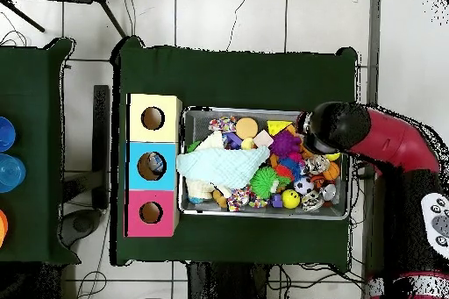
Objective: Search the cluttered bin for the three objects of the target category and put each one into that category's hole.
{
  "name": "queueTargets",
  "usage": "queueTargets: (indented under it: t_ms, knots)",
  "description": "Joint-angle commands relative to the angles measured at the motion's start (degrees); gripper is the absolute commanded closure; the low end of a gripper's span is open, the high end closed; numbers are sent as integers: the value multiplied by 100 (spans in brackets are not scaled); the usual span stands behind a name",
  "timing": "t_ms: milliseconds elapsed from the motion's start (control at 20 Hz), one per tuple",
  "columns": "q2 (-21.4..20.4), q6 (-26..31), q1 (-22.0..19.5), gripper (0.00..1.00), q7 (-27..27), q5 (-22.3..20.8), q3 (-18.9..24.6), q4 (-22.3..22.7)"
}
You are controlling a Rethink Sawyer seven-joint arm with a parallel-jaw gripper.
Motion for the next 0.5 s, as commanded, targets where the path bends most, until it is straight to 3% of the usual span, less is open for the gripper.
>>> queueTargets:
  t_ms: [50,500]
  knots:
    - [-131,186,97,100,807,220,-6,941]
    - [-273,234,331,100,949,355,-170,1045]
